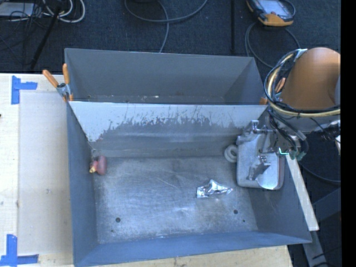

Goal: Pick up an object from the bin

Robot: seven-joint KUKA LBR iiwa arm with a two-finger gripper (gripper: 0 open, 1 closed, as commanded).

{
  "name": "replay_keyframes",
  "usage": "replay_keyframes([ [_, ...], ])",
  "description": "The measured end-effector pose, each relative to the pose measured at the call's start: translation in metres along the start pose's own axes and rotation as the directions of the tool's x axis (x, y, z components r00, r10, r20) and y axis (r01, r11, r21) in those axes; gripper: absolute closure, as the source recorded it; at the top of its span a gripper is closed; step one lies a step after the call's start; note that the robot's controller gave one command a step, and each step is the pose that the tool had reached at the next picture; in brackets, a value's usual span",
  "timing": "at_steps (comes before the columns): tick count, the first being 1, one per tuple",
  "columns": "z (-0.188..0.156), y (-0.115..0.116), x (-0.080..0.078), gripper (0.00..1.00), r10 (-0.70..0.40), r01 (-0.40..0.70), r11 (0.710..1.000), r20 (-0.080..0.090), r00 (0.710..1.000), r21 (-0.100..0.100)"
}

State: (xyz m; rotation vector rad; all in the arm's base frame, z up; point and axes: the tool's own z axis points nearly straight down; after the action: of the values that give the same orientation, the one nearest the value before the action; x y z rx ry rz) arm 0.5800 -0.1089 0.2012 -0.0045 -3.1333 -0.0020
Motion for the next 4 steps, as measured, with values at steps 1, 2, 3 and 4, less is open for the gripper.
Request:
replay_keyframes([
  [1, 0.124, -0.001, 0.020, 0.00, -0.355, 0.355, 0.935, 0.005, 0.935, 0.001],
  [2, 0.123, 0.043, 0.039, 0.00, -0.137, 0.137, 0.991, 0.013, 0.990, 0.003],
  [3, 0.122, 0.043, 0.038, 1.00, -0.141, 0.141, 0.990, 0.018, 0.990, 0.005],
  [4, 0.033, 0.060, 0.031, 1.00, -0.230, 0.230, 0.973, 0.016, 0.973, 0.005],
])
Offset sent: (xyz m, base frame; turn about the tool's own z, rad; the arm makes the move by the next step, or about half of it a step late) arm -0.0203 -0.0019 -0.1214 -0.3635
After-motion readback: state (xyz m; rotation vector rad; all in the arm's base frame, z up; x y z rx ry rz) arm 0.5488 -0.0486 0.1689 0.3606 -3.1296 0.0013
